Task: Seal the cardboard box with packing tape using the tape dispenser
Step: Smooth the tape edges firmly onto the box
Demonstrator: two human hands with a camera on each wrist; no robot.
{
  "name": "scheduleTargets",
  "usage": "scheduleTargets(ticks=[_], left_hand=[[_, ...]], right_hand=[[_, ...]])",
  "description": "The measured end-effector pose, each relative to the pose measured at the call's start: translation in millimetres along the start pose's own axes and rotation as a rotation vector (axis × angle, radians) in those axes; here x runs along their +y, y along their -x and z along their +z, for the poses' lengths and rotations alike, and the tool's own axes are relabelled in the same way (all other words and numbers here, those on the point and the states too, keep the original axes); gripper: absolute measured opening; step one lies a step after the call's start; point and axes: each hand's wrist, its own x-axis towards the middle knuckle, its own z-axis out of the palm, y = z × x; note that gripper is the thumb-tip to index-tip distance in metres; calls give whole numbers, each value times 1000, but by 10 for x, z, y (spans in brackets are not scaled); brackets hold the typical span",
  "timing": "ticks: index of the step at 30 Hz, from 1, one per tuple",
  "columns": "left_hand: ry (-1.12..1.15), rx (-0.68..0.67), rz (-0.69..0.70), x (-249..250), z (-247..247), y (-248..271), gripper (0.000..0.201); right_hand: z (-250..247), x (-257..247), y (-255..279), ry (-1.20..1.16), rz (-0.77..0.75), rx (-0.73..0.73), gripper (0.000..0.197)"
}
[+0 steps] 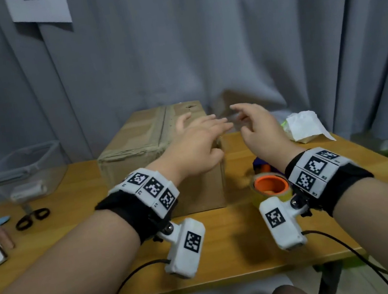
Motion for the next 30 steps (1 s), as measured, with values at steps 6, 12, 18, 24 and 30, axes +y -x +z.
scheduleTargets(ticks=[6,12,18,24,30], left_hand=[[-101,62,-211,-772,-282,465,54],[60,-80,-439,-1371,-239,969,77],[151,133,-424,-1334,-82,1002,54],[214,182,-351,-1365,23,1029,49],[314,149,-303,-1457,14,1134,58]], right_hand=[[302,-577,-113,196,-296,-154,46],[815,-948,-92,394,-443,-298,51],[1106,-1075,-117,380,-575,-279,35],[1150,-1017,-120,341,-653,-162,18],[1179,-1053,-86,198,-535,-115,21]])
